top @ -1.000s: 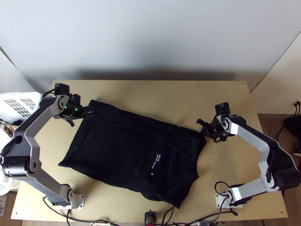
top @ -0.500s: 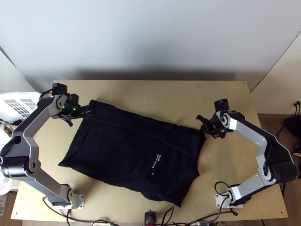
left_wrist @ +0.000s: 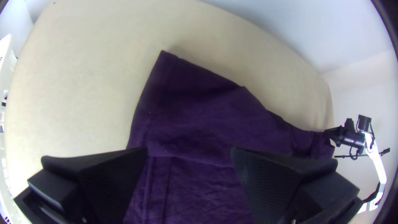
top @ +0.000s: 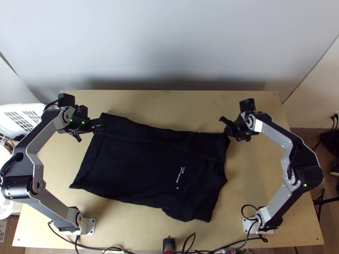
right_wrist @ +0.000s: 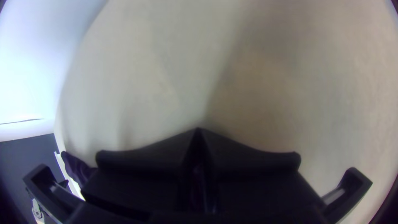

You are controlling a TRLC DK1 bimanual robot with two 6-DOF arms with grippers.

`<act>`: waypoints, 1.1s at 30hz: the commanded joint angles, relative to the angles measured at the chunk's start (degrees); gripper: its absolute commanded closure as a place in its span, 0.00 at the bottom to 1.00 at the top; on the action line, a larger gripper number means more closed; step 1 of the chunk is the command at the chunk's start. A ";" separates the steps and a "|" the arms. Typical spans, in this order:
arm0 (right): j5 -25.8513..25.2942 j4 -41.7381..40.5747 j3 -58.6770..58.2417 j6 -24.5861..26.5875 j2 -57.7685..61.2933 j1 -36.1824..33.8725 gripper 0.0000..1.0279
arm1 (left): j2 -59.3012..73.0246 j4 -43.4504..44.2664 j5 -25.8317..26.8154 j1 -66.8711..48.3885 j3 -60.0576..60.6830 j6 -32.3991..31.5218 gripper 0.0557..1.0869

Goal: Fold the t-shirt

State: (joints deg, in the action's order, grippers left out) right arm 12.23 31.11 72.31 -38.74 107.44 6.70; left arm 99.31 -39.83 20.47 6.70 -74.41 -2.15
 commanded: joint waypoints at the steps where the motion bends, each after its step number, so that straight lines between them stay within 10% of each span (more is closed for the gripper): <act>1: -0.19 0.09 8.81 0.33 6.38 -0.55 0.97 | 0.10 0.02 0.01 0.51 0.06 -0.13 0.05; 30: -2.30 7.91 53.19 3.41 29.41 -0.99 0.97 | 0.10 1.16 0.36 -0.02 0.85 -1.89 0.05; 33: -2.30 9.40 52.93 6.31 28.88 -0.90 0.79 | -0.08 1.25 0.36 -0.11 0.94 -2.15 0.05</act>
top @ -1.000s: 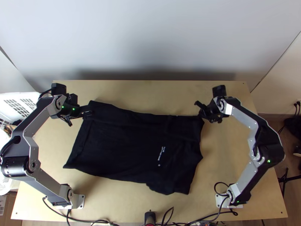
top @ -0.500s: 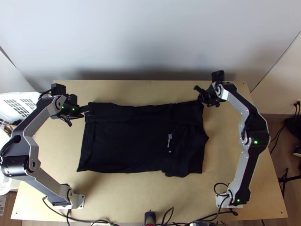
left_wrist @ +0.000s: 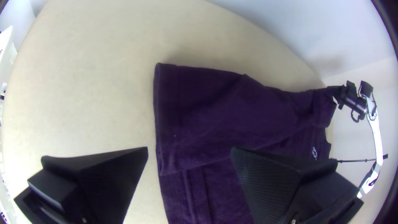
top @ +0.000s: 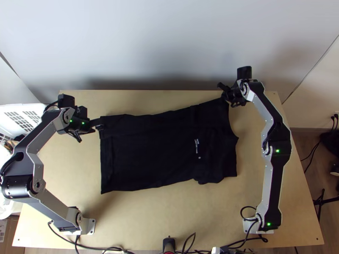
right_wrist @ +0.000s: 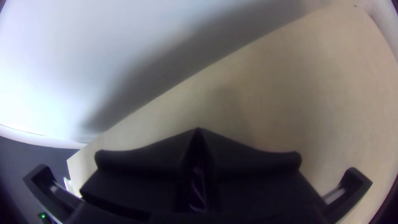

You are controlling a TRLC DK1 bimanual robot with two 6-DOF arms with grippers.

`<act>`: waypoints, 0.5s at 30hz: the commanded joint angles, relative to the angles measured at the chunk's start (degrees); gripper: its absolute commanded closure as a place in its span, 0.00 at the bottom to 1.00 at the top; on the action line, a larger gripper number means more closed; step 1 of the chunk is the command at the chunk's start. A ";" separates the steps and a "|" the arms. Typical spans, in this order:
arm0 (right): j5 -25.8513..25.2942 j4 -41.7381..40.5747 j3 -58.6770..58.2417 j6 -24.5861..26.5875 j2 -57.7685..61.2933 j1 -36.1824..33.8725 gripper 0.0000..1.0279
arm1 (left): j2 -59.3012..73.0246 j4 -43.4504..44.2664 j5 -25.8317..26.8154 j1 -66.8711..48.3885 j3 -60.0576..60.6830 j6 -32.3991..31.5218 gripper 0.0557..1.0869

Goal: Fold the t-shirt

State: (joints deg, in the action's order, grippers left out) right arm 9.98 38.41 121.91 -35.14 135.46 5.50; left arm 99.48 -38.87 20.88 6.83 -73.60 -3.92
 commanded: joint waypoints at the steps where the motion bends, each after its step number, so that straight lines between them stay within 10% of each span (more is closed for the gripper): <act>1: -0.31 2.90 3.25 3.49 0.33 0.30 0.77 | -0.43 0.29 -0.05 -0.24 0.21 -0.38 0.05; 7: -1.19 3.16 2.90 7.71 -3.97 -0.22 0.11 | -0.52 0.46 0.03 -0.33 0.30 -0.47 0.05; 15: -1.01 20.91 2.63 3.67 -15.31 0.30 0.05 | -3.24 -0.59 0.65 -1.38 0.13 -1.53 0.05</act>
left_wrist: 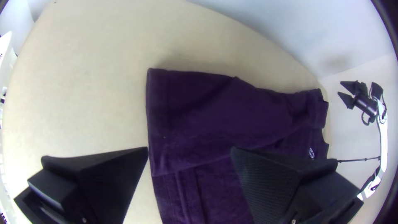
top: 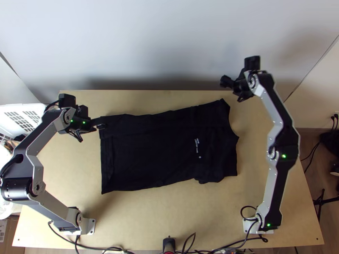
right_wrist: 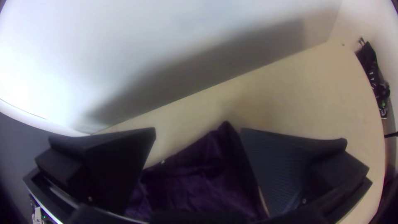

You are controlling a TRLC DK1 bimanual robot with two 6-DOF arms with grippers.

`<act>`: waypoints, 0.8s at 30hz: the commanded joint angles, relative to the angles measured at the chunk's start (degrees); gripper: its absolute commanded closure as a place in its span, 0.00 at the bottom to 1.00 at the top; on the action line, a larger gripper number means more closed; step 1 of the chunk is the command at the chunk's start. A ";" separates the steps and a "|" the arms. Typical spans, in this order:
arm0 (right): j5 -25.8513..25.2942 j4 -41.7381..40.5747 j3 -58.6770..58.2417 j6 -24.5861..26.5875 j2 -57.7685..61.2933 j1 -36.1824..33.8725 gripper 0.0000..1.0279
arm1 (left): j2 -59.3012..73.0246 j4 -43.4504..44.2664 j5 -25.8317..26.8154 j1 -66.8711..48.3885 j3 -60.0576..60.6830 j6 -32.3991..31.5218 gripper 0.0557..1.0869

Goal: Fold the t-shirt

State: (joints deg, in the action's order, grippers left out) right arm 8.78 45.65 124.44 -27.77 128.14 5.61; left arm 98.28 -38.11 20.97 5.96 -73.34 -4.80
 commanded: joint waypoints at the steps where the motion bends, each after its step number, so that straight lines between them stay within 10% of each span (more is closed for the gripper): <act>1: 0.19 19.83 0.01 -5.28 -9.31 0.19 0.05 | -2.57 -3.73 0.56 -0.86 -0.49 -0.21 0.05; 6: -0.16 40.13 -16.25 0.61 -21.88 5.03 0.05 | -7.31 -8.47 0.56 -2.88 2.76 2.07 0.05; 15: -1.30 20.53 -70.30 7.91 -58.09 14.43 0.05 | -11.09 -4.26 0.56 -9.03 8.48 -0.65 0.05; 24: 1.60 8.40 -87.00 12.39 -67.05 5.73 0.05 | -12.85 -0.83 0.56 -12.64 10.59 -3.38 0.05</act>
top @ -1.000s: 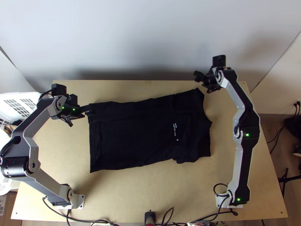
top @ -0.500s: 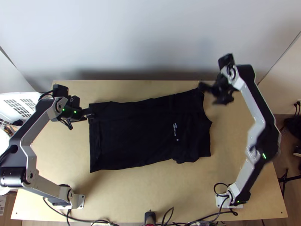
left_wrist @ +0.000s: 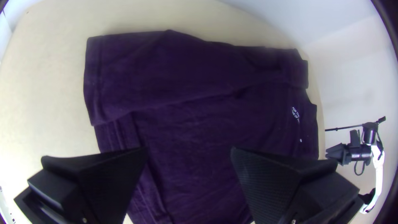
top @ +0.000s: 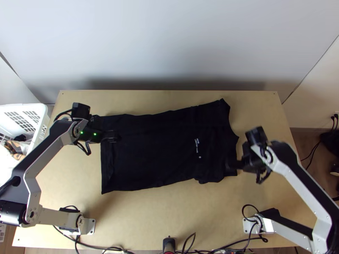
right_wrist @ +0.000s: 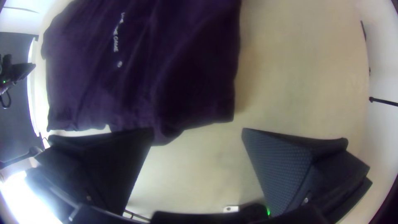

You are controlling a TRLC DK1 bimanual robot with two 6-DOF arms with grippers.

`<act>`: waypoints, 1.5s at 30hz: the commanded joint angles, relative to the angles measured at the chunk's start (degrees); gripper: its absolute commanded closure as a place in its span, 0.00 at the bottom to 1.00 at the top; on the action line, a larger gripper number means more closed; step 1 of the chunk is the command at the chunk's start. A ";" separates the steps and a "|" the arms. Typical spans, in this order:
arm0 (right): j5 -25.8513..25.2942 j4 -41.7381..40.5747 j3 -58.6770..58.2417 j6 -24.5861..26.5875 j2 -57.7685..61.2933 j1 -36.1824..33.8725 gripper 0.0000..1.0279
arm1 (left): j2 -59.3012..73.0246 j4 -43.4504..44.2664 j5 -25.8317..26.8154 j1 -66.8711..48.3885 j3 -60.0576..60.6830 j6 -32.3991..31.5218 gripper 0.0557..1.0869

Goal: Fold the t-shirt

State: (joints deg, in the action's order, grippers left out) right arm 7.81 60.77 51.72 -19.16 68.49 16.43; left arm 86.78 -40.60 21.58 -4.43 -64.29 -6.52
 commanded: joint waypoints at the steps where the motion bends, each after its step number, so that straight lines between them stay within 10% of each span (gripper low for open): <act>1: 3.61 -8.30 -15.25 4.48 -7.40 -6.67 0.05 | -1.53 1.75 -0.05 -2.25 1.54 -1.83 0.05; 12: 17.67 -24.03 -18.33 3.95 -3.71 -12.56 0.05 | -1.62 2.54 -0.14 -2.08 1.54 -1.91 0.05; 24: 19.61 -34.67 -16.83 -3.96 2.70 -8.43 0.08 | -1.09 3.51 -0.14 -1.99 1.10 -2.09 0.05; 33: 19.52 -37.66 -16.48 -8.44 1.65 -8.52 0.56 | -1.53 3.25 -0.14 -0.67 1.19 -2.26 0.05; 36: 19.52 -37.92 -15.07 -13.89 2.18 -10.10 0.87 | -1.53 3.25 -0.14 -0.23 1.45 -2.26 0.05; 45: 18.73 -37.39 -8.48 -22.77 9.12 -10.36 0.91 | -1.27 3.25 -0.14 -0.23 1.98 -2.26 0.05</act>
State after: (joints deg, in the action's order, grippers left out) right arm 27.40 23.03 38.61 -36.32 73.21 5.76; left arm 85.32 -37.36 21.43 -4.84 -62.61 -8.82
